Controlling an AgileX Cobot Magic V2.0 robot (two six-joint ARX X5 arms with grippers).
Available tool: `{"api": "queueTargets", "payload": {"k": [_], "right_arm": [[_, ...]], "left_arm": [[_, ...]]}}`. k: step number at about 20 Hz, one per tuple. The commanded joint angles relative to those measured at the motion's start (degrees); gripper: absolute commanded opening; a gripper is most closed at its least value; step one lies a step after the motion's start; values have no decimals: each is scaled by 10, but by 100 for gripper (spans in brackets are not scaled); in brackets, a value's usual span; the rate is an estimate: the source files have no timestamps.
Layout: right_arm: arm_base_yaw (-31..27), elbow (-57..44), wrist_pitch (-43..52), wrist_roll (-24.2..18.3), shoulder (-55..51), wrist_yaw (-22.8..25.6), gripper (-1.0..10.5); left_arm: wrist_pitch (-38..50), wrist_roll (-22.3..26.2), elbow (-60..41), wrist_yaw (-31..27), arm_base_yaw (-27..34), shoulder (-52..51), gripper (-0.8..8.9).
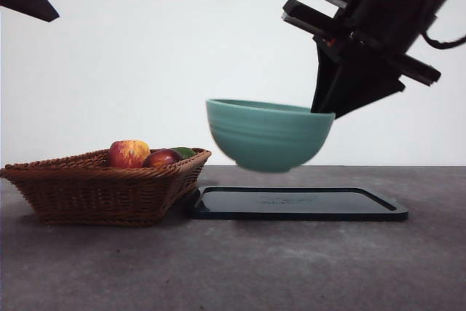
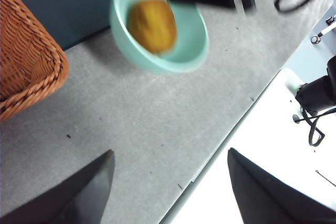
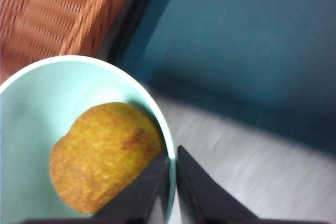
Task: Pick up the wifruite, put it on the bowl, pick up the plate, put it on desk
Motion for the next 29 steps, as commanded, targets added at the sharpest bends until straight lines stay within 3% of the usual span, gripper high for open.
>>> {"api": "queueTargets", "payload": {"k": [1,10,16,26,29], "right_arm": [[-17,44,-5,-26,37,2,8],[-76,160,3,-73,185,1,8],[-106,170,44,-76,246,-7,8],[-109,170,59,-78,270,-15,12],[-109,170,59,-76,270,-15,154]], "left_arm": [[3,9,5,3,-3,3,343],[2,9,5,3,-3,3,343],[1,9,5,3,-3,3,343],[1,9,5,3,-3,3,344],[1,9,5,3,-3,3,344]]}}
